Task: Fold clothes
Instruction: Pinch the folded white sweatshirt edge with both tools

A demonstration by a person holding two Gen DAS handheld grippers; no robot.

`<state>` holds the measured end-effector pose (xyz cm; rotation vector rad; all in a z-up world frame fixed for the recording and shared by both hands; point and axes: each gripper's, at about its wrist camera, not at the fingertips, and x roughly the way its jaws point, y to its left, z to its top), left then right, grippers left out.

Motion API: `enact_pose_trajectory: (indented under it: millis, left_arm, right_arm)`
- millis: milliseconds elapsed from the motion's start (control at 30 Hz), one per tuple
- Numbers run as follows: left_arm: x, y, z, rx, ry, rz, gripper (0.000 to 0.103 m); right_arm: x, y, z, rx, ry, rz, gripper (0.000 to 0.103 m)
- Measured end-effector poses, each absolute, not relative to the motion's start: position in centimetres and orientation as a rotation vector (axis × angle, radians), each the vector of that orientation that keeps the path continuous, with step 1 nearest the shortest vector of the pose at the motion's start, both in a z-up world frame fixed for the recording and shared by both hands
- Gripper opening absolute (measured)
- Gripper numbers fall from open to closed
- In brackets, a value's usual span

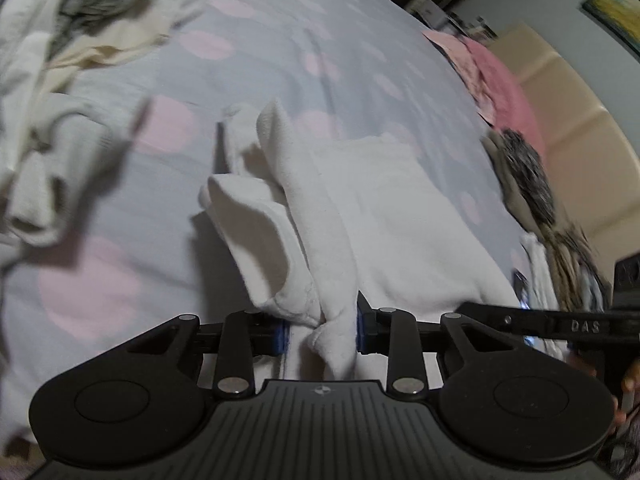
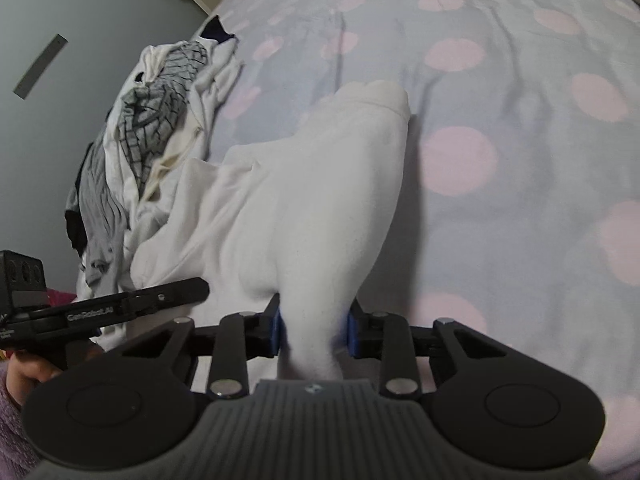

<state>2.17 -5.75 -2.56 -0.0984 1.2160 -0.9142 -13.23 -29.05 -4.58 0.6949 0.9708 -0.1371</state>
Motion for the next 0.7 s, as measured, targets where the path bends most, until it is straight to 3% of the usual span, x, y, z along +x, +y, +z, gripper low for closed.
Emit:
enact_pose_trajectory:
  millis: [300,533,633,700]
  left_arm:
    - [-3.2,-9.9,-3.2,0.023,1.304,-1.018,0.027]
    - [-5.0,-11.0,-4.4,0.153,1.356,-1.004,0.030]
    - [-4.9,-10.7,-4.7,0.181,1.371,-0.973,0.038]
    - [-4.7,-10.2,-4.4,0.199,1.358,-0.957,0.050]
  right_arm:
    - [-20.4,-31.6,-4.0,0.666,1.078,-0.185,0.032]
    - [-22.4,-31.2,-7.5,0.671,1.156,-0.184,0.033]
    - [-22.3,-30.9,-8.6,0.649,1.192,-0.201,0.039]
    - [-22.4,-31.2,-8.6,0.653,1.208,-0.228,0.047]
